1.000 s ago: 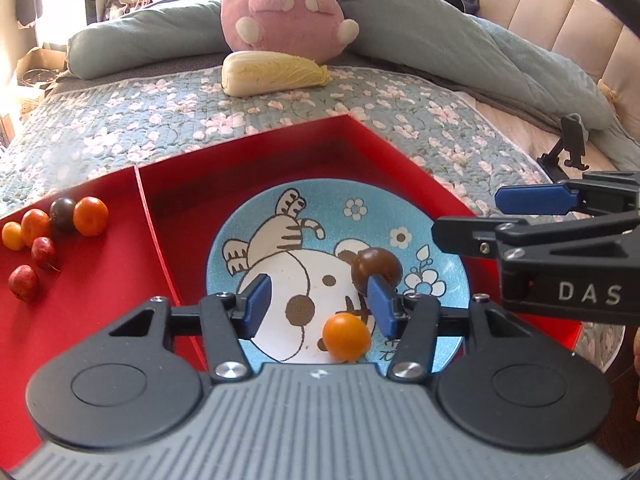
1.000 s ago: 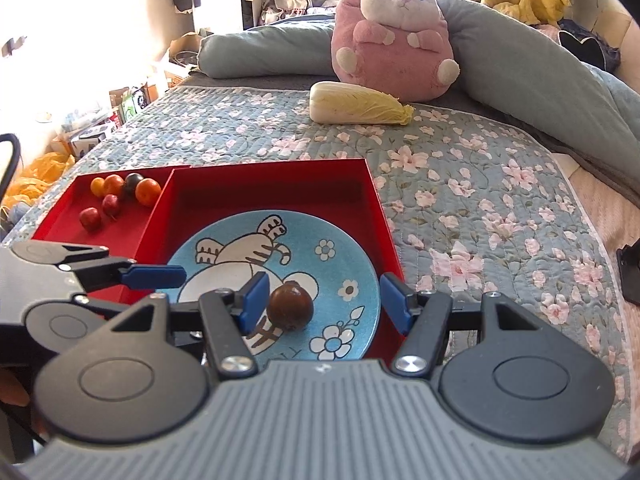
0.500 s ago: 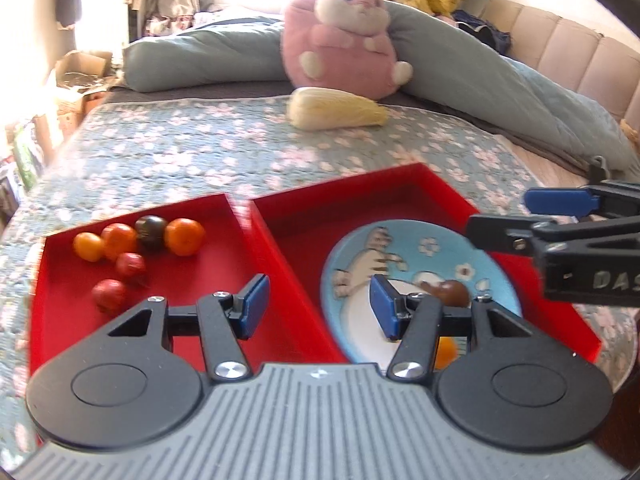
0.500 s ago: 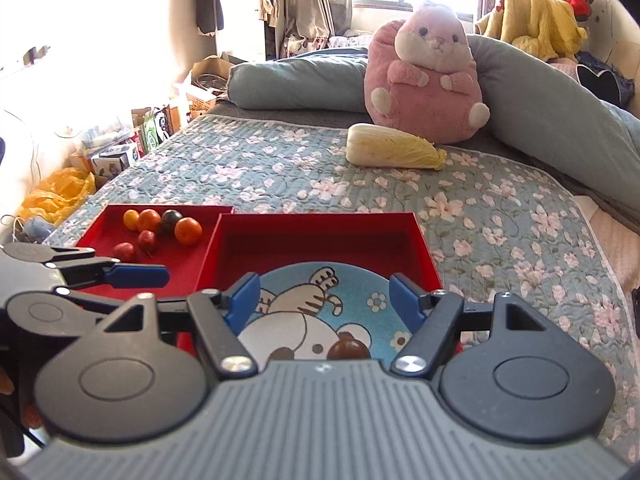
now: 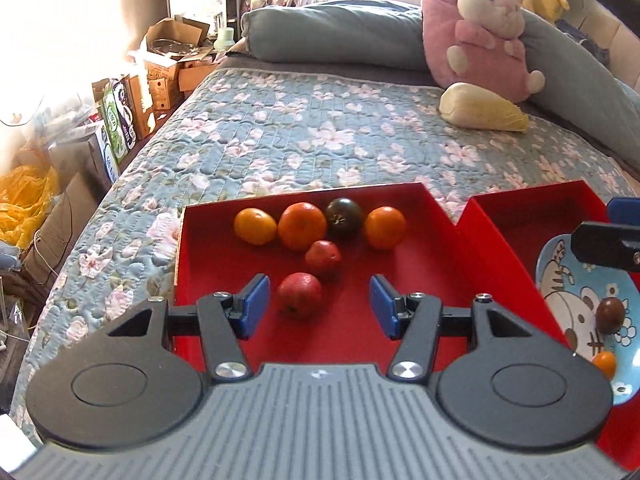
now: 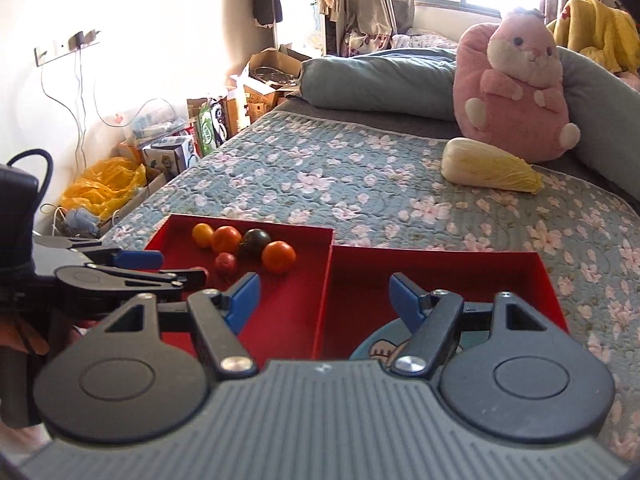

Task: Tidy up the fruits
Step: 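Move the left gripper back to the tray and grasp a red plum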

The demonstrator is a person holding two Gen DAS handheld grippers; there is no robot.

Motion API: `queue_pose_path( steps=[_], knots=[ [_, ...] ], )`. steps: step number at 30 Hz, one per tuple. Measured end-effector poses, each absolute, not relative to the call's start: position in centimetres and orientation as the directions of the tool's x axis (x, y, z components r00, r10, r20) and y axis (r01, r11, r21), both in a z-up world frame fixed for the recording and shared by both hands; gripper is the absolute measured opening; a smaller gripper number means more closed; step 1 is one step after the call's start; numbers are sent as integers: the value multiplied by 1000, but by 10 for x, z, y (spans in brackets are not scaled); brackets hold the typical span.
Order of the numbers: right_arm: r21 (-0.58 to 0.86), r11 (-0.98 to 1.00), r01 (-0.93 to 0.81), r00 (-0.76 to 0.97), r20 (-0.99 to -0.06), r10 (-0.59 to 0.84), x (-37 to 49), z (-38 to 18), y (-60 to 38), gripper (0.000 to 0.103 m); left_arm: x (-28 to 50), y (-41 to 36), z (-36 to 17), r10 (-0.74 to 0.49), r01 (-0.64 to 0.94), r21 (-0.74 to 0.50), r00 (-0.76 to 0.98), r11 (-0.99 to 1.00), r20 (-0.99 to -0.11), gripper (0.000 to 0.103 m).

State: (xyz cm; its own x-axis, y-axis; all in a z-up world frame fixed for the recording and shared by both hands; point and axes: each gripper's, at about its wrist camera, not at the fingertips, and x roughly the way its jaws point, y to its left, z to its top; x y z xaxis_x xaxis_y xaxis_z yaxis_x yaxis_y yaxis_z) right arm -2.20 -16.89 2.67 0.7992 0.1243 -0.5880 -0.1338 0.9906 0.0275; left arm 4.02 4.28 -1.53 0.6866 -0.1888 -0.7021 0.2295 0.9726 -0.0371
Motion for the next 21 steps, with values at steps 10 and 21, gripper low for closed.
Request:
queue_pose_path(
  steps=[10,21],
  knots=[
    [46,988,-145,776,-614,143,0,17,-148,73,69,41,-45,-189,279,-9,624,960,-759,61],
    [29,988,-151,751,-647,134,23,3,-139,73,87,40,-58,-233,329,-32,593,944,-771,37]
  ],
)
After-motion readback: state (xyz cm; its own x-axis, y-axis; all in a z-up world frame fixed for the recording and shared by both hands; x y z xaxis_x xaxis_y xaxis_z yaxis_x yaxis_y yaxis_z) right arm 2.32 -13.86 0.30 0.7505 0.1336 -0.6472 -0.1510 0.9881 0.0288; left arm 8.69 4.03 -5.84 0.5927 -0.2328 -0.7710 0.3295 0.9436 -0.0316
